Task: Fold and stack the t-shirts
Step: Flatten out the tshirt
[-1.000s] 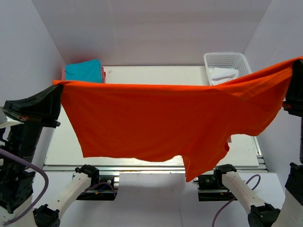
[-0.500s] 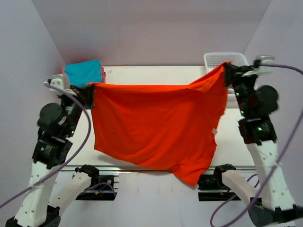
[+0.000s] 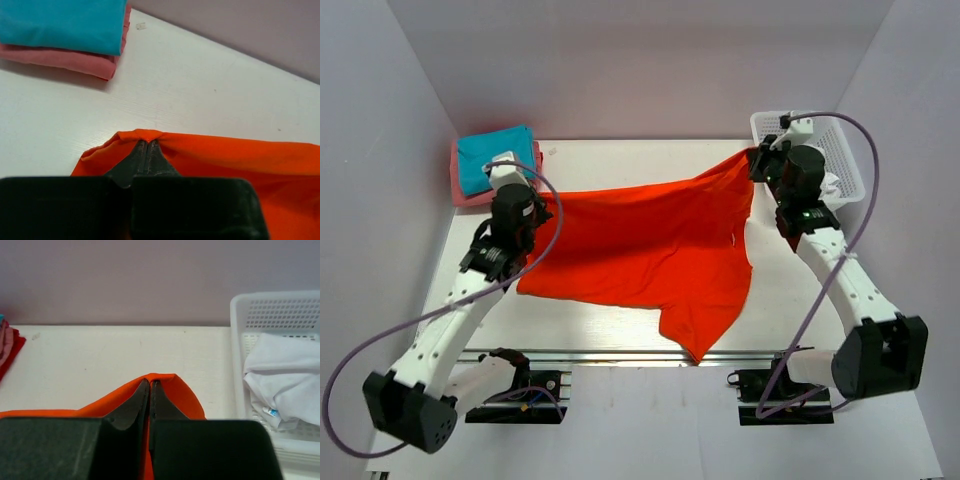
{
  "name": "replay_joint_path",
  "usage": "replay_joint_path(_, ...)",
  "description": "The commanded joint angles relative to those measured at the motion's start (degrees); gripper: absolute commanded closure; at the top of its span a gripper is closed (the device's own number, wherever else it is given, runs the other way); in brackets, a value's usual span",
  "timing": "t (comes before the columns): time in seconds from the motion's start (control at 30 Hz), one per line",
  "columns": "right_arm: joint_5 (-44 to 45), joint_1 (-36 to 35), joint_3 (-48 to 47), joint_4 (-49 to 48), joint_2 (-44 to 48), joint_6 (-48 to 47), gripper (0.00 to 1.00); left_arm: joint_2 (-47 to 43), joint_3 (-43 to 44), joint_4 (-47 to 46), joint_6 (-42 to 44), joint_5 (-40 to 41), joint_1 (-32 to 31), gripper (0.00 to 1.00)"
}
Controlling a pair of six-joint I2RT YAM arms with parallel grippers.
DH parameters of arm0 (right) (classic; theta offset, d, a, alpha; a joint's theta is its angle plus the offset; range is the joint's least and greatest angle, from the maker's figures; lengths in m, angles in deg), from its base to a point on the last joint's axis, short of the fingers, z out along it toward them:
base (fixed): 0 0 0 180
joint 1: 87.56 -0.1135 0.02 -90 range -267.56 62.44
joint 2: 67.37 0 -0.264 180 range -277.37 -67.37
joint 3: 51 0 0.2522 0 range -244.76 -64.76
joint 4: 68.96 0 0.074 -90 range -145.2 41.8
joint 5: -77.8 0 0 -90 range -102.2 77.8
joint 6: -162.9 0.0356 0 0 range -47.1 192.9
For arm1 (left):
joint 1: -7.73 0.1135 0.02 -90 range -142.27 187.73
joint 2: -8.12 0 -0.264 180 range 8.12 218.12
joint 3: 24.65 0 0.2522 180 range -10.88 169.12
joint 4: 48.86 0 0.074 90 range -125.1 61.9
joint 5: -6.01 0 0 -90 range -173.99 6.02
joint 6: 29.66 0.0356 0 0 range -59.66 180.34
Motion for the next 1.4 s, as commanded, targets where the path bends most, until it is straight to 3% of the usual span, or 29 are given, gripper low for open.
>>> replay_joint_path(0.0, 0.1, 0.2, -3.8, -6.1, -3.6, 0.5, 1.0, 5.6, 1.2, -4.2, -1.8, 3.8, 0.7, 1.0)
replay_joint_path(0.27, 1.1, 0.3, -11.4, -5.7, -16.6, 0.3, 1.0, 24.6, 10.9, -7.8, -1.3, -0.4, 5.3, 1.0)
replay_joint_path(0.57, 4.3, 0.2, -22.8, -2.5, -31.9, -0.4, 1.0, 48.4, 27.7, -7.1, -0.2, -8.9, 12.2, 1.0)
replay_joint_path(0.73, 5.7, 0.5, -30.6, -0.2, -39.3, -0.7, 1.0, 61.2, 41.7, -7.1, 6.1, -13.9, 14.0, 0.98)
replay_joint_path(0.77, 5.8, 0.3, -33.6, 0.4, -42.7, -0.9, 1.0, 63.3, 45.4, -7.9, 11.0, -19.3, 14.1, 0.98)
replay_joint_path(0.83, 6.9, 0.5, -36.3, 0.3, -45.4, -1.4, 1.0, 69.8, 52.0, -10.1, 14.1, -25.7, 14.7, 0.93)
replay_joint_path(0.93, 7.1, 0.8, -42.1, 0.6, -50.3, -2.2, 1.0, 79.1, 64.8, -3.8, 16.7, -27.3, 14.7, 0.89)
replay_joint_path(1.0, 6.7, 1.1, -44.8, 2.6, -55.1, -2.8, 1.0, 82.4, 69.1, -0.8, 16.1, -26.0, 14.7, 0.56)
replay_joint_path(1.07, 6.6, 1.3, -51.5, 4.4, -57.6, -3.4, 0.89, 83.9, 71.3, -0.8, 15.0, -25.4, 15.2, 0.35)
replay_joint_path(1.1, 6.8, 1.2, -57.5, 6.1, -61.7, -3.6, 0.76, 84.0, 71.3, -1.5, 15.0, -25.4, 15.2, 0.2)
replay_joint_path(1.17, 7.7, 1.3, -61.6, 7.8, -65.4, -4.3, 0.74, 84.0, 71.3, -2.1, 14.1, -25.4, 15.7, 0.02)
replay_joint_path(1.2, 8.0, 1.4, -65.2, 8.6, -66.9, -4.4, 0.7, 82.6, 71.3, -2.8, 14.1, -25.9, 15.7, 0.0)
replay_joint_path(1.23, 8.1, 1.2, -66.1, 9.2, -67.5, -4.5, 0.51, 82.0, 71.3, -3.5, 14.1, -25.9, 15.7, 0.0)
replay_joint_path(1.37, 6.9, 1.2, -63.5, 8.7, -63.5, -4.4, 0.13, 77.8, 69.5, -4.0, 14.1, -29.2, 15.7, 0.0)
